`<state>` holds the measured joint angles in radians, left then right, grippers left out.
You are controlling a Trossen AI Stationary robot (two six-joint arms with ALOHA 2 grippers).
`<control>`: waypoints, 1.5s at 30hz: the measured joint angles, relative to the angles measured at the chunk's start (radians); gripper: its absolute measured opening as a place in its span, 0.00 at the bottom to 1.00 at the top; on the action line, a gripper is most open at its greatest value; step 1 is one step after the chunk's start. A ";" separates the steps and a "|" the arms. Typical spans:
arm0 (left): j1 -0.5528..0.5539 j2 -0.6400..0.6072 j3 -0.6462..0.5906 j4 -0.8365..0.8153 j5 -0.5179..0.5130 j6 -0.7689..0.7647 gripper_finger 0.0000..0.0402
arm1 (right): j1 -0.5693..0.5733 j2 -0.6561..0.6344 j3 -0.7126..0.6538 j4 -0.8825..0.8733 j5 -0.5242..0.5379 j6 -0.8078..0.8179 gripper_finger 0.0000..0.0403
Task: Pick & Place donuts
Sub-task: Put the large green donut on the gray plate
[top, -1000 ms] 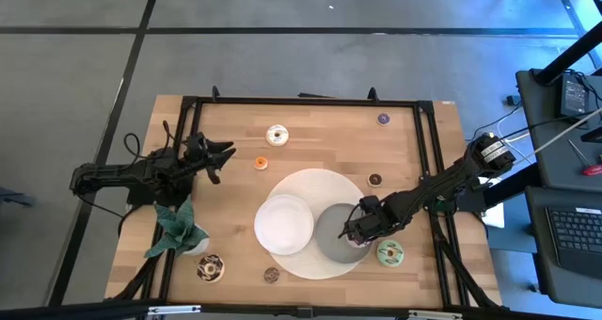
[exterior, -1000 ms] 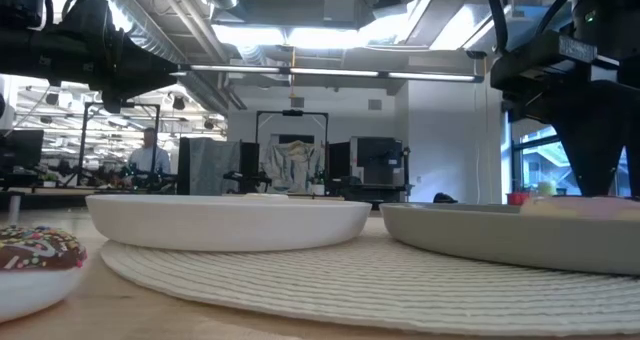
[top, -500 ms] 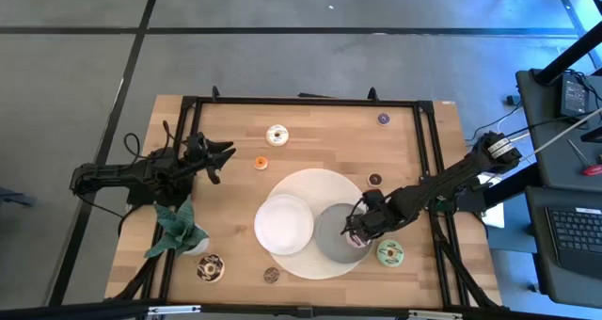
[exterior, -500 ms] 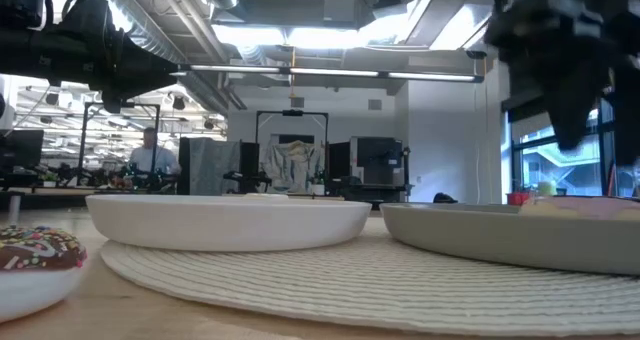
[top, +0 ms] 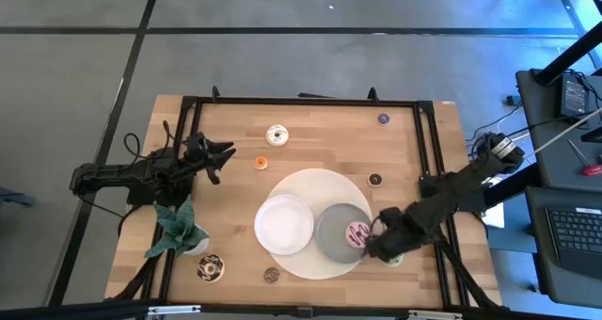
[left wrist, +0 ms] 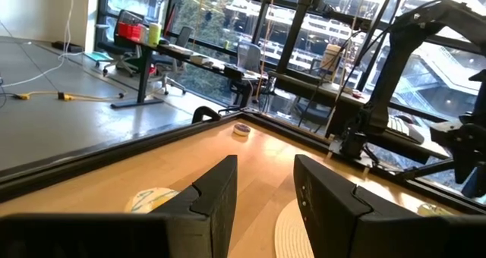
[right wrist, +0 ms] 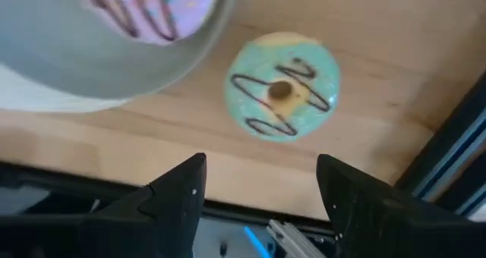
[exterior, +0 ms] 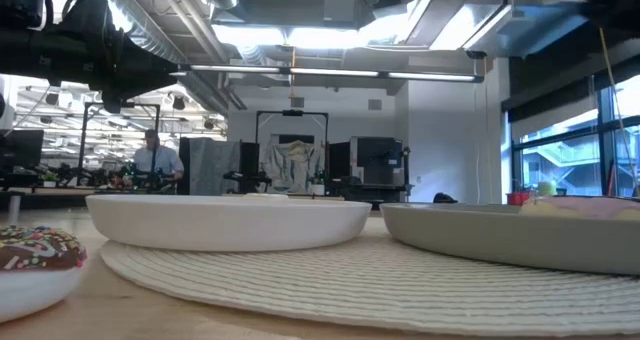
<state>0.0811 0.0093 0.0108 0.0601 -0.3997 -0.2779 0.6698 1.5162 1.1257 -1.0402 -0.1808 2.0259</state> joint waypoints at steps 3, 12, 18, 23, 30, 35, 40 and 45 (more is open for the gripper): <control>0.000 0.000 0.000 0.000 0.003 0.000 0.32 | 0.048 0.001 -0.027 0.000 0.037 0.093 0.62; 0.000 0.000 0.000 0.000 0.001 0.000 0.32 | 0.083 0.003 -0.192 0.114 0.030 0.217 0.62; 0.000 0.000 0.000 0.000 0.001 0.000 0.32 | 0.090 0.003 -0.292 0.243 -0.019 0.217 0.62; 0.000 0.000 0.000 0.000 0.001 0.000 0.32 | 0.094 0.003 -0.343 0.301 -0.031 0.218 0.62; 0.000 0.000 0.000 0.000 0.001 0.003 0.32 | 0.094 0.003 -0.376 0.372 -0.027 0.213 0.50; 0.000 0.000 0.000 0.000 0.000 0.003 0.32 | 0.093 0.003 -0.377 0.373 -0.023 0.187 0.41; 0.000 0.000 0.000 0.000 0.000 0.003 0.32 | 0.093 0.003 -0.377 0.372 -0.034 0.167 0.31; 0.000 0.000 0.000 0.000 0.000 0.003 0.32 | 0.094 0.003 -0.370 0.353 -0.041 0.135 0.22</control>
<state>0.0814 0.0093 0.0106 0.0601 -0.4000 -0.2745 0.7635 1.5192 0.7555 -0.6869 -0.2219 2.1605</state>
